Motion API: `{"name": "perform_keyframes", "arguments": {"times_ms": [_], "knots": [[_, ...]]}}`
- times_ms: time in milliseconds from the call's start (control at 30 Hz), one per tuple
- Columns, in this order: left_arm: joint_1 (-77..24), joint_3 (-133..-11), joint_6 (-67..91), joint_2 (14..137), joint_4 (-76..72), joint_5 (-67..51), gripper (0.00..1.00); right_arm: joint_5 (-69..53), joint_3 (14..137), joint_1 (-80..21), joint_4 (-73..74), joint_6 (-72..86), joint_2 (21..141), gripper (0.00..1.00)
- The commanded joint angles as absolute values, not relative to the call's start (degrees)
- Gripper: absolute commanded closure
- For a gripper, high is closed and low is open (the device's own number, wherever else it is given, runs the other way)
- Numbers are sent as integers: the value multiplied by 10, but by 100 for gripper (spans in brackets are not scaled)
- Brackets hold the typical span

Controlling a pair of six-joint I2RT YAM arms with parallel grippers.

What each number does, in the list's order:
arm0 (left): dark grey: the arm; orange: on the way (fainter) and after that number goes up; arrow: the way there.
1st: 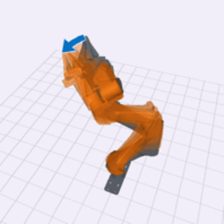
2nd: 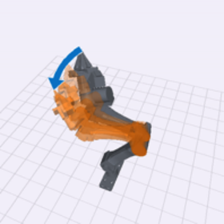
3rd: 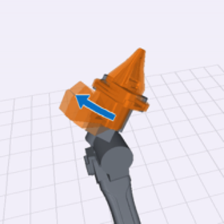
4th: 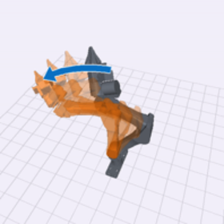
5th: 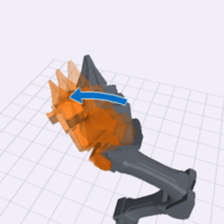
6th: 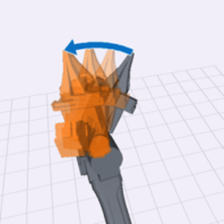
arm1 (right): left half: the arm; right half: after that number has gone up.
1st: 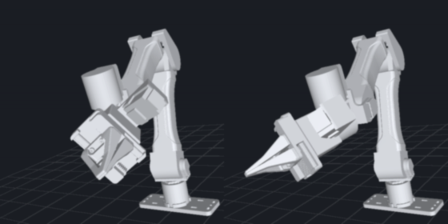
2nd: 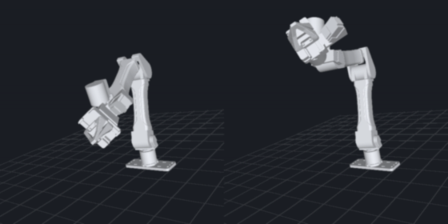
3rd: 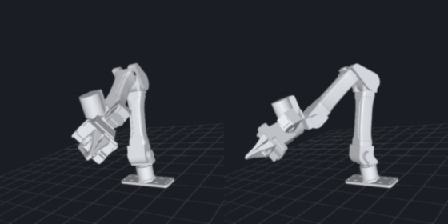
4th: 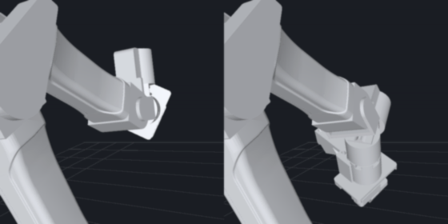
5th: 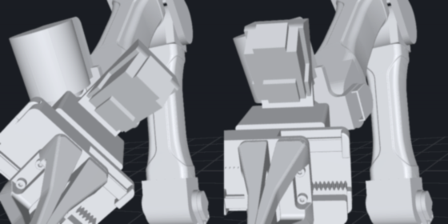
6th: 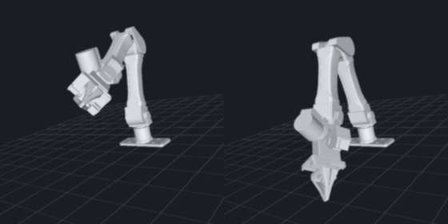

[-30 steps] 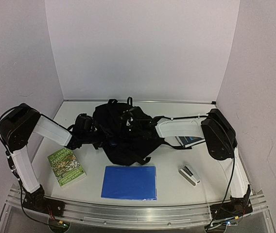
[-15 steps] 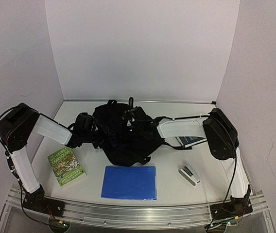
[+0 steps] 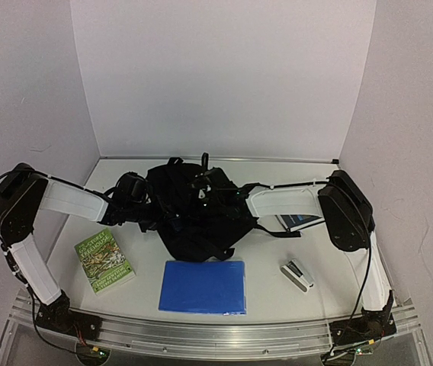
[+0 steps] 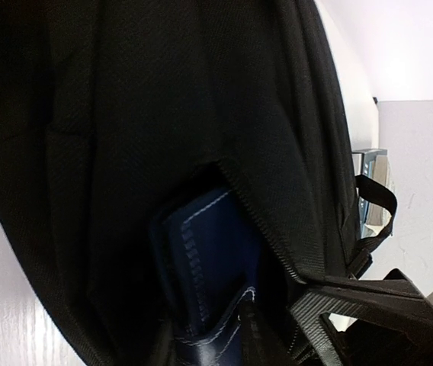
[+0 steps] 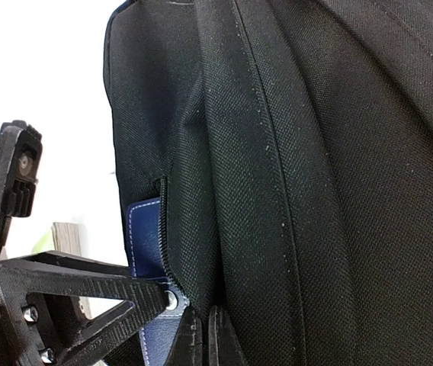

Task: Pack the student bag
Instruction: Place the personal item in the student bag.

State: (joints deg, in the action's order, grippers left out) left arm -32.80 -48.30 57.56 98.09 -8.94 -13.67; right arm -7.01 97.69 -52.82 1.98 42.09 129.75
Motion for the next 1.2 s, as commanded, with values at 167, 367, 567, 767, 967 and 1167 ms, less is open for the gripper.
{"name": "perform_keyframes", "arguments": {"times_ms": [167, 367, 567, 767, 967, 1167], "knots": [[-339, -542, 571, 1031, -113, -151, 86, -93, 985, -533, -31, 421, 1243, 100], [-343, -575, 575, 1072, -145, -169, 88, -102, 985, -533, -31, 422, 1244, 100], [-345, -568, 558, 1043, -118, -144, 81, -94, 982, -533, -31, 419, 1240, 100], [-345, -529, 565, 1011, -117, -155, 69, -86, 979, -533, -30, 417, 1235, 100], [-351, -515, 581, 1017, -150, -173, 77, -88, 979, -533, -30, 418, 1239, 100], [-354, -533, 588, 1055, -165, -184, 85, -90, 978, -533, -30, 417, 1236, 100]]}}
